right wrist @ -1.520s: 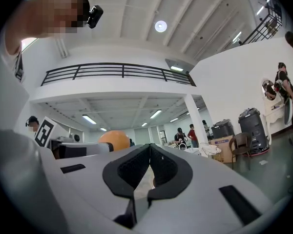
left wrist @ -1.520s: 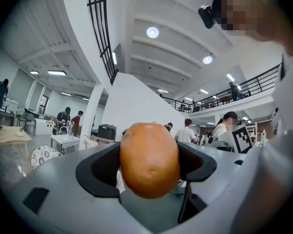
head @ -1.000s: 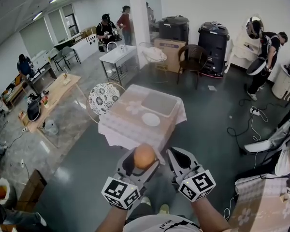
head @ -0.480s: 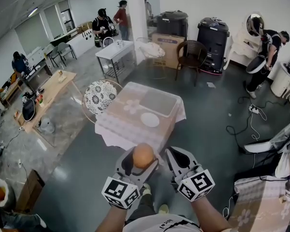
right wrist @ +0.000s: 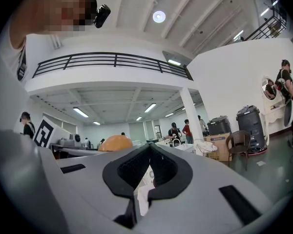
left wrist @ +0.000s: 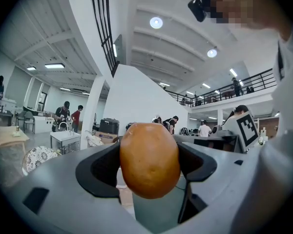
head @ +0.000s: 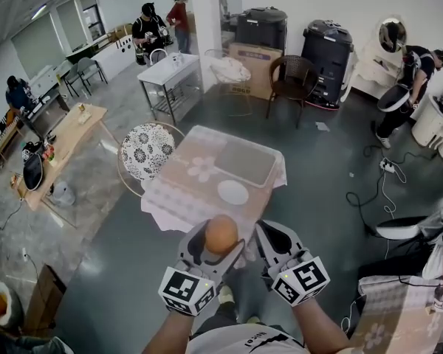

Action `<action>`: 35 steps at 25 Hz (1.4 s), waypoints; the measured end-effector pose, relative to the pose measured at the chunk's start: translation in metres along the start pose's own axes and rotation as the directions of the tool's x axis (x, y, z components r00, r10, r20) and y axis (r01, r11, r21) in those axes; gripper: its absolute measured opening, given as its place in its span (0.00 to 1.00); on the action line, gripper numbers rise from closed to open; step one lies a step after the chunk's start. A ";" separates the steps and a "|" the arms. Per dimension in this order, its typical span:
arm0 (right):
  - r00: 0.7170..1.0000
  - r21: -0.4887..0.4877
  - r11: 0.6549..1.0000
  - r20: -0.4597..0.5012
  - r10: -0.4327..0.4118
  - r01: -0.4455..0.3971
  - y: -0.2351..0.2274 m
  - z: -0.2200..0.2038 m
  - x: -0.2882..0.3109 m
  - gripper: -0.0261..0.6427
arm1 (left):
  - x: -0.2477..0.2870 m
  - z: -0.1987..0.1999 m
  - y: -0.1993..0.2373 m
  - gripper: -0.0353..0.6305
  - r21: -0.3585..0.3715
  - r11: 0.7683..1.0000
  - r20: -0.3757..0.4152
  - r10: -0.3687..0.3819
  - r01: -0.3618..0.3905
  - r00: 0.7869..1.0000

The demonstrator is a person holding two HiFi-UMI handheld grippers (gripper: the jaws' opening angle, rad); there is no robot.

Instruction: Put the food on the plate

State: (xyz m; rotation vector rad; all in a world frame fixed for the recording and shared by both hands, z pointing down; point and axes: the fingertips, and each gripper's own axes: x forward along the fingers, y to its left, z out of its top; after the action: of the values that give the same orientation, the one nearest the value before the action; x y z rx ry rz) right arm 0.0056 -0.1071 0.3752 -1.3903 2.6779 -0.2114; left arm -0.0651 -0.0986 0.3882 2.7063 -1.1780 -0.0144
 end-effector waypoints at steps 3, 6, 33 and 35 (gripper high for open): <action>1.000 0.003 1.000 -0.008 -0.030 0.030 -0.010 -0.004 0.023 0.06 | 0.016 -0.001 0.026 0.58 -0.037 0.999 -0.005 -0.031 0.031 1.000; 0.998 0.004 0.998 -0.015 -0.064 0.064 -0.020 -0.008 0.042 0.06 | 0.030 -0.002 0.046 0.58 -0.044 0.998 -0.011 -0.055 0.054 0.998; 0.995 0.080 0.997 -0.092 0.025 -0.017 -0.187 -0.034 0.199 0.06 | 0.216 -0.055 0.166 0.58 -0.013 1.000 -0.177 0.013 -0.015 0.984; 0.995 0.095 0.995 -0.094 0.038 -0.029 -0.200 -0.038 0.211 0.06 | 0.228 -0.063 0.178 0.58 -0.011 0.999 -0.202 0.036 -0.039 0.979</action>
State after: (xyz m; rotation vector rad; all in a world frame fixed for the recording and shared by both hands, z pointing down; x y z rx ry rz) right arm 0.0391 -0.3913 0.4400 -1.3395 2.7259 -0.4042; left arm -0.0325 -0.3724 0.4973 2.5982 -1.1620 0.2503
